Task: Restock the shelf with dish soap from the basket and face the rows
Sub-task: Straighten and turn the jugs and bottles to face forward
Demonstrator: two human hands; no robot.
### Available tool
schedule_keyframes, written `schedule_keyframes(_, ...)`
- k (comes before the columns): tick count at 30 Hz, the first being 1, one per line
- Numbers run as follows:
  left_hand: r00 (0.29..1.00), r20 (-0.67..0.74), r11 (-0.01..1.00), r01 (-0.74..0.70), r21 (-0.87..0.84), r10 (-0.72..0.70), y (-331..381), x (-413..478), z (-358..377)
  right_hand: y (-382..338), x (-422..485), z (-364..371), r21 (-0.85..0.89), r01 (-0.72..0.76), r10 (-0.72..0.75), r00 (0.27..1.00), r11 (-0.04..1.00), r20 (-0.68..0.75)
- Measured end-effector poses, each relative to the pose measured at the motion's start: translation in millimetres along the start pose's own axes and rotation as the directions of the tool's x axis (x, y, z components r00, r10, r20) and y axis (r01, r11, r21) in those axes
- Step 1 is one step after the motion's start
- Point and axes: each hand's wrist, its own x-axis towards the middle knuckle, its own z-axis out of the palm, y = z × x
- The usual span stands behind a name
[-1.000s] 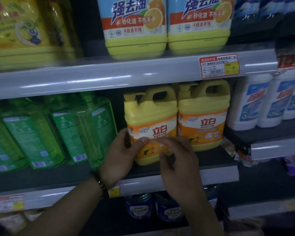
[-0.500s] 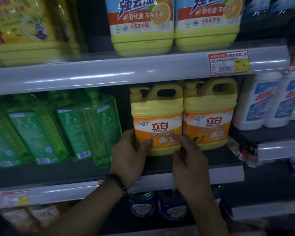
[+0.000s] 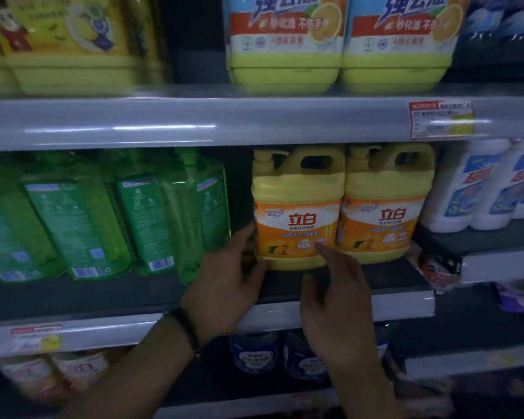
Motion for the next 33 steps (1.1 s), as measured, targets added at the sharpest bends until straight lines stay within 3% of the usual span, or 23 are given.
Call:
schedule_keyframes(7,0.995,0.062,0.989,-0.088,0.121,0.081,-20,-66,-83,-57,-36,26,-0.172,0.040,-0.004,0.978,0.984,0.207)
schedule_keyframes(13,0.993,-0.046,0.971,0.115,0.208,-0.107,-81,-117,-184,-140,-61,89,-0.171,0.211,-0.126,0.905,0.962,0.407)
schedule_keyframes(17,0.972,-0.131,0.935,0.224,0.274,-0.195,-121,-150,-252,-197,-76,140,-0.144,0.331,-0.202,0.810,0.933,0.550)
schedule_keyframes(23,0.933,-0.286,0.916,0.295,0.271,-0.216,-159,-166,-330,-265,-88,223,-0.026,0.339,-0.232,0.694,0.940,0.682)
schedule_keyframes(28,0.858,-0.373,0.903,0.417,0.101,-0.354,-203,-152,-359,-309,-81,291,0.007,0.307,-0.226,0.684,0.952,0.694)
schedule_keyframes(33,0.820,-0.478,0.949,0.258,-0.183,-0.315,-239,-125,-374,-328,-71,333,0.019,0.259,-0.199,0.690,0.966,0.696)
